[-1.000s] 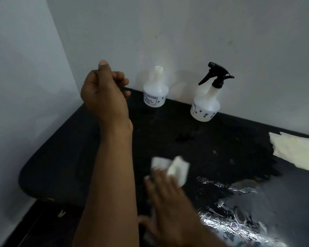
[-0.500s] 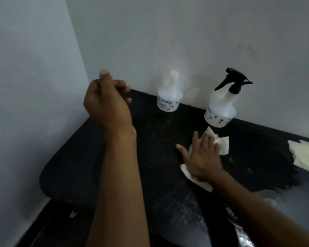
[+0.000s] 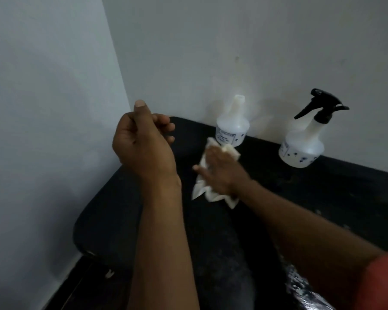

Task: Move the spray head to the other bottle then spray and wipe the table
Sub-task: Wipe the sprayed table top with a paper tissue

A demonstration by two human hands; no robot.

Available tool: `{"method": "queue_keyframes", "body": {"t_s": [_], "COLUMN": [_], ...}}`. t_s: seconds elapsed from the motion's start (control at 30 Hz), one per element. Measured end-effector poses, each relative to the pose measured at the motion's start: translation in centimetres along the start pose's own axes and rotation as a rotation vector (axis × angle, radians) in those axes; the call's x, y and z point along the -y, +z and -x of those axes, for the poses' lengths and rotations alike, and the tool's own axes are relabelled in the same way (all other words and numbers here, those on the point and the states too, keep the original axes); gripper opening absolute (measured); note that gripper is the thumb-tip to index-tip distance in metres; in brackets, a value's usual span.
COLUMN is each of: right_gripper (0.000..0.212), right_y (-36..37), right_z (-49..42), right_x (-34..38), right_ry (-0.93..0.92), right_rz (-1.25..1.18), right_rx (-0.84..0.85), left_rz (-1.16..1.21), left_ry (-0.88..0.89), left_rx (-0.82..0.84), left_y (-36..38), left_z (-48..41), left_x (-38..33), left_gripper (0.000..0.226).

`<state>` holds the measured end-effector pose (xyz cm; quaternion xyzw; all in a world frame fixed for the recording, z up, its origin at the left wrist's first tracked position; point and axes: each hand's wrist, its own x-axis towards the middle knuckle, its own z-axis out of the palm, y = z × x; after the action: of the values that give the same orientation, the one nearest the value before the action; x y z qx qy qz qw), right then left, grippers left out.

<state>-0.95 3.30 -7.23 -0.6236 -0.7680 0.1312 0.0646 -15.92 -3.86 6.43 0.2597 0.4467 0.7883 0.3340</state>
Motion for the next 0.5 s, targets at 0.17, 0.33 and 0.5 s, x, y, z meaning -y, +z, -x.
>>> {"method": "queue_keyframes", "body": {"t_s": [0.17,0.33,0.5], "right_gripper": [0.098,0.089,0.082], "right_y": [0.1,0.5,0.7], "right_z": [-0.3,10.0,21.3], "right_x": [-3.5,-1.0,-3.8], "right_ry": [-0.094,-0.347,-0.563], "right_rz": [0.12,0.109,0.153], "right_rx": [0.005,0.052,0.12], "left_rz": [0.007,0.03,0.047], "left_ry": [-0.01,-0.01,-0.024], "left_rx": [0.011,0.029,0.058], "left_y": [0.3,0.5,1.2], "left_z": [-0.5,-0.1,1.0], "left_x": [-0.1,-0.5,-0.7], "left_gripper": [0.04,0.041,0.042]}}
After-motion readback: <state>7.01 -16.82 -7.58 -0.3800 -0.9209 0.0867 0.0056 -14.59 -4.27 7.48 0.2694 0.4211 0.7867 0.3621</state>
